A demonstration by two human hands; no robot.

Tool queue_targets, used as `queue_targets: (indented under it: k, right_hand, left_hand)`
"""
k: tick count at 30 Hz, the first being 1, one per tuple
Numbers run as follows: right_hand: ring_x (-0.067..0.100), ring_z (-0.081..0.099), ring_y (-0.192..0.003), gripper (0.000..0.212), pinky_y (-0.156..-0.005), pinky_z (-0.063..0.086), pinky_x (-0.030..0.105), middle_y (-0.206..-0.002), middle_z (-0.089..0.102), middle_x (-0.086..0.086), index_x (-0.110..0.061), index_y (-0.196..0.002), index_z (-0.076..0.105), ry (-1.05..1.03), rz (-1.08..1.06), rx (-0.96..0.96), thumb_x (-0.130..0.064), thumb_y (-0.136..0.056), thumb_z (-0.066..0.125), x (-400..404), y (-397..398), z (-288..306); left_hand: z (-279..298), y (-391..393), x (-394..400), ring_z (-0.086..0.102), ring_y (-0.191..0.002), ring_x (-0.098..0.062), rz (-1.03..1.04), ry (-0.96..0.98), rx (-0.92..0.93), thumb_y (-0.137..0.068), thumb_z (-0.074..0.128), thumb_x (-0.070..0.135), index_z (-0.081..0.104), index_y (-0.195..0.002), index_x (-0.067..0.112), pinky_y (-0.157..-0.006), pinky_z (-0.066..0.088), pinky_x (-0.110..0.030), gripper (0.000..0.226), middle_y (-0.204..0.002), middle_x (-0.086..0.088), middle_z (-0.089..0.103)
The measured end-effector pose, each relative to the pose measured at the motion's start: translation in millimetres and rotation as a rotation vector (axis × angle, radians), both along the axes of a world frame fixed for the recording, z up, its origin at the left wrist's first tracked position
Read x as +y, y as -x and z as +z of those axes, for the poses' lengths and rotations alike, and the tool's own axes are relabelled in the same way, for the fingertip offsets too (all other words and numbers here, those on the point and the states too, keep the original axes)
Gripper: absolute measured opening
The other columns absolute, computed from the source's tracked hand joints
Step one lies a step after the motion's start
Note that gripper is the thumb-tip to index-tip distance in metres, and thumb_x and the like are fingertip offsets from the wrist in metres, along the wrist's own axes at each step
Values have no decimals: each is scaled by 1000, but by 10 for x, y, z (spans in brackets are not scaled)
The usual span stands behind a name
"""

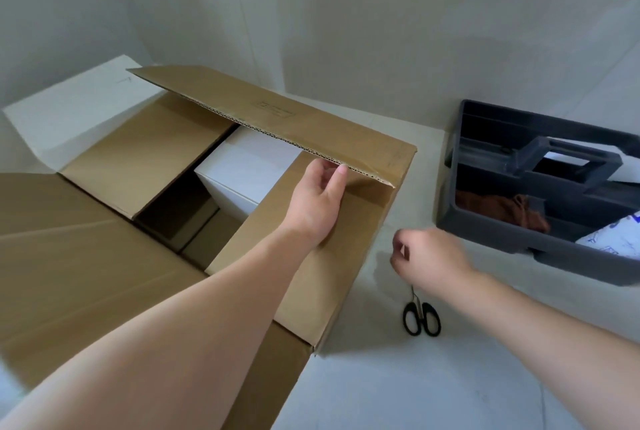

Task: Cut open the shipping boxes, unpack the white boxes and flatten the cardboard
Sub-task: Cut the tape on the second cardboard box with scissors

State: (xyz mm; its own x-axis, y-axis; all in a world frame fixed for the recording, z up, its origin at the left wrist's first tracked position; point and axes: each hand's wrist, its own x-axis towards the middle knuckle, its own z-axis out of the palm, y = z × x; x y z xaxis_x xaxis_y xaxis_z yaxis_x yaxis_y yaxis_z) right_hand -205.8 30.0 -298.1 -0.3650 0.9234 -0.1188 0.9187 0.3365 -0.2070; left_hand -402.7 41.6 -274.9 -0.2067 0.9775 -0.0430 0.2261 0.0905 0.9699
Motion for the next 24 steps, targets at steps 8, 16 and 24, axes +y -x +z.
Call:
queue_targets:
  k: [8,16,24]
  right_hand:
    - [31,57,-115,43,-93,48,46,-139,51,11,-12,-126,61,-161,192,347,-8,-83,59,134,623,690]
    - [32,11,-143,70,-116,18,44,-157,6,14,-19,-150,19,-291,170,-42,-25,-89,53,645,826,927]
    - [35,0,-144,81,-115,14,50,-158,-4,13,-18,-152,0,-228,59,-423,-32,-90,50,1176,1427,1190]
  left_hand:
    - [126,105,7,59,-88,0,14,-4,-10,-95,54,36,53,-112,31,-80,45,-14,18,-98,10,64]
    - [203,802,-136,48,-108,-7,87,59,505,-95,47,31,52,-122,28,-86,43,-27,28,-117,14,54]
    - [261,1280,-282,48,-115,-11,171,86,533,-94,44,25,50,-128,25,-93,43,-27,34,-125,9,54]
